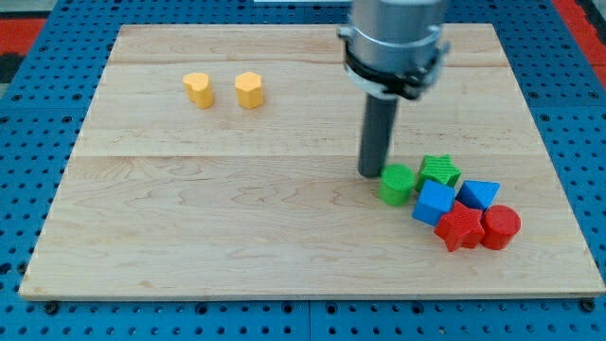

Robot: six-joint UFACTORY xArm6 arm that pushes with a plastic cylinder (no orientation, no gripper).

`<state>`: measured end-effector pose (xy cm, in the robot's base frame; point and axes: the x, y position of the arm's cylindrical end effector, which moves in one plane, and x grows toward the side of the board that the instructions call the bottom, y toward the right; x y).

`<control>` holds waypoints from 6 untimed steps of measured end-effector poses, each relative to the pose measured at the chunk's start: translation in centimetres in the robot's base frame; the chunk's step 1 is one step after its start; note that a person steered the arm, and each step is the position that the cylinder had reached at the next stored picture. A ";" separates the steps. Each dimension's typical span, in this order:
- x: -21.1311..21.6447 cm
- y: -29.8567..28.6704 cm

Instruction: Move the yellow hexagon top to the green circle

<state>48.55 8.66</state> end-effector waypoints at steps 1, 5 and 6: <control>2.0 0.4; -12.9 -18.2; -15.3 -20.0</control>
<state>33.28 -11.32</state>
